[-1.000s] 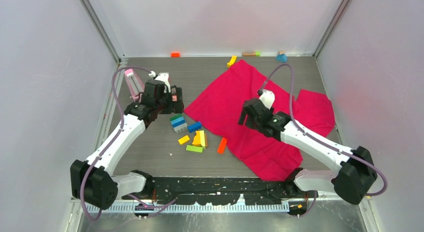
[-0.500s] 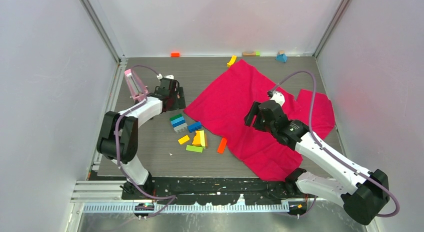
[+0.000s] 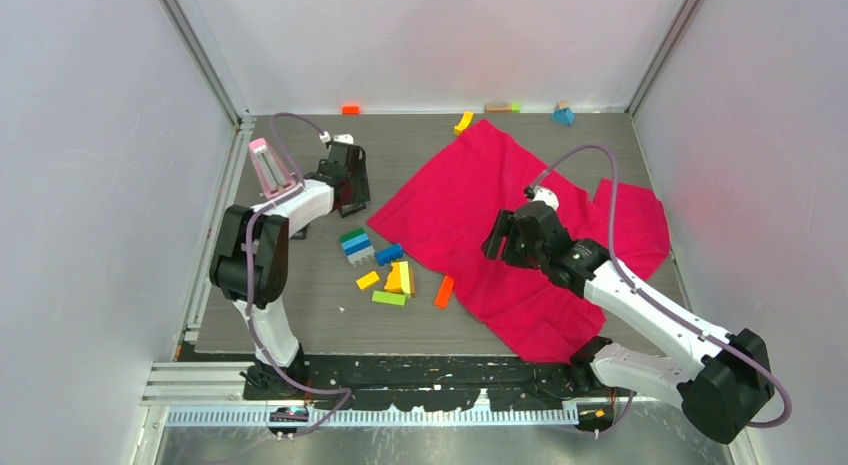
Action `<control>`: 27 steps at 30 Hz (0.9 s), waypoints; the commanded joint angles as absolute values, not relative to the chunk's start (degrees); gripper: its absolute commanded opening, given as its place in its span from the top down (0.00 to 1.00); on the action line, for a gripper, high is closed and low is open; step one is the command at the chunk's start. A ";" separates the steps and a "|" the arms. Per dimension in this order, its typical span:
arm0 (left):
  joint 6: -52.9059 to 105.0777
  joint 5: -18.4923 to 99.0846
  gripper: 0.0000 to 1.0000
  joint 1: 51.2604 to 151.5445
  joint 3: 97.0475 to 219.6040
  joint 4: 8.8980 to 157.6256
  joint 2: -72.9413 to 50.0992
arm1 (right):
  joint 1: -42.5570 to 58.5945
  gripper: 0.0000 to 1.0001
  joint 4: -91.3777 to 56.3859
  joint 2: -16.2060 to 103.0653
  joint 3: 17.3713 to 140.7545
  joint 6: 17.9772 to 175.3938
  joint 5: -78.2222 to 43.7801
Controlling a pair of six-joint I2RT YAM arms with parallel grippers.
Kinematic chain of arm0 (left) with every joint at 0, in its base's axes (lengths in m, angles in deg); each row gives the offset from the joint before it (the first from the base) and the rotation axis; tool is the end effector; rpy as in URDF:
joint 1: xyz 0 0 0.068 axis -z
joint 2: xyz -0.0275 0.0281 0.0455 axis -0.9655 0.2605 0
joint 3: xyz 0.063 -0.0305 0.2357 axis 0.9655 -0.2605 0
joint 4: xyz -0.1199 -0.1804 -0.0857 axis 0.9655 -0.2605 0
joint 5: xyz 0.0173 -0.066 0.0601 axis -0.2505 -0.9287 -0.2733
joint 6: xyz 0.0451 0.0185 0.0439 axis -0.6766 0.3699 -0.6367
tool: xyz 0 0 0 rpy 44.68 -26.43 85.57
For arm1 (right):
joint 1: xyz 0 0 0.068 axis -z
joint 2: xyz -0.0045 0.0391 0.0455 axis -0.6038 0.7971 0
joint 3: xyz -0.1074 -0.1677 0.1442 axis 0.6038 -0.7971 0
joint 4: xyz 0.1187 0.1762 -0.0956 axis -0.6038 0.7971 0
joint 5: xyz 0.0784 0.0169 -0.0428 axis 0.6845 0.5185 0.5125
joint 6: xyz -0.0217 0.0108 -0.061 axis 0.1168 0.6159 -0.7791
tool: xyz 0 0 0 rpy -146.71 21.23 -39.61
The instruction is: Pin the brooch onto the clothing
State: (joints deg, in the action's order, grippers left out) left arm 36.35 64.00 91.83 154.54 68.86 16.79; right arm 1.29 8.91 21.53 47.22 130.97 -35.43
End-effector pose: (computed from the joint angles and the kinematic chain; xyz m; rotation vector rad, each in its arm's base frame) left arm 0.3568 -0.0943 0.1770 -0.2254 2.3509 -0.0026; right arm 0.1789 0.1175 0.2331 0.2024 2.3338 0.4731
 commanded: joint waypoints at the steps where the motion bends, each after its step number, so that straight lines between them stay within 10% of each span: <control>1: 35.69 66.91 0.42 92.13 158.07 71.65 19.17 | 1.55 0.31 6.12 23.48 49.18 129.55 -32.16; 27: 31.91 69.08 0.42 92.13 166.58 66.54 27.51 | 1.64 0.32 4.58 21.53 46.86 131.83 -28.74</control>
